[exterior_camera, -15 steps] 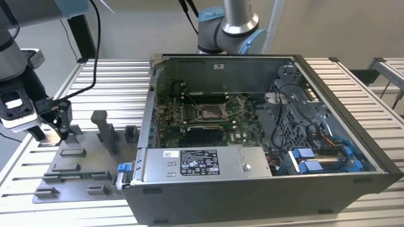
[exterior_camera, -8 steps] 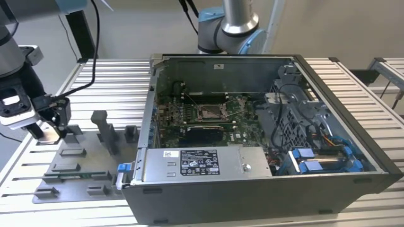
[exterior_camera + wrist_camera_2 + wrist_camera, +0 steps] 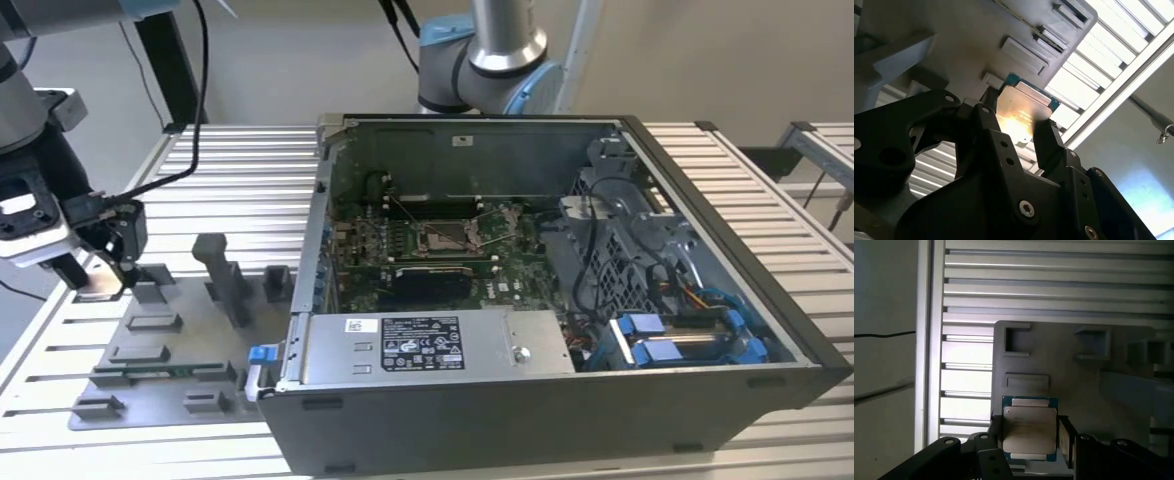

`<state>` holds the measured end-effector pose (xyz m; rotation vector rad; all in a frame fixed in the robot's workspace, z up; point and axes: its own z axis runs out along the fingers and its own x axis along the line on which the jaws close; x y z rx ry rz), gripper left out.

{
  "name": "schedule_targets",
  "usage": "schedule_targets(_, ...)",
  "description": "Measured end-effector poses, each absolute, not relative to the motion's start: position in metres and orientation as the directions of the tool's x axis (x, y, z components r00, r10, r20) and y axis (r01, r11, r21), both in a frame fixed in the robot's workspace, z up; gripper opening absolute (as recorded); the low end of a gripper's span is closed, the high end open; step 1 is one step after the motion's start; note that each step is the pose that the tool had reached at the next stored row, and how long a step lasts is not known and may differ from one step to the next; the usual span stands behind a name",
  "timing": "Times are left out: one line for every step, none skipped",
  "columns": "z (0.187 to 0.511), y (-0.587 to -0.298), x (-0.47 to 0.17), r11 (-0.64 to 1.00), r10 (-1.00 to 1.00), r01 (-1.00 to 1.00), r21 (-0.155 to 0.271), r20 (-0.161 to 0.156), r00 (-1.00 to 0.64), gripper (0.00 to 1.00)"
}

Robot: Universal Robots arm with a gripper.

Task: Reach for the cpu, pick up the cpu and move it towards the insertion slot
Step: 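Pick up the cpu and move it towards the insertion slot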

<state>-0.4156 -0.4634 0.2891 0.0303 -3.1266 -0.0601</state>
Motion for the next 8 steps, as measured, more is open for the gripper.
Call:
schedule_targets(0.2900,-0.4634,-0.4156,0.999,-0.020,-0.019,0.039,0.014,-1.000,0.00)
schedule_targets(0.2910,-0.4634,-0.4156,0.999,-0.020,-0.019,0.039,0.014,-1.000,0.00)
schedule_targets(0.2918,-0.4634,-0.4156,0.999,-0.020,-0.019,0.039,0.014,-1.000,0.00)
schedule_targets(0.2927,-0.4634,-0.4156,0.999,-0.020,-0.019,0.039,0.014,-1.000,0.00)
schedule_targets(0.2935,-0.4634,-0.4156,0.999,-0.020,-0.019,0.039,0.014,-1.000,0.00)
schedule_targets(0.2945,-0.4634,-0.4156,0.999,-0.020,-0.019,0.039,0.014,-1.000,0.00)
schedule_targets(0.2954,-0.4634,-0.4156,0.999,-0.020,-0.019,0.039,0.014,-1.000,0.00)
schedule_targets(0.2963,-0.4634,-0.4156,0.999,-0.020,-0.019,0.039,0.014,-1.000,0.00)
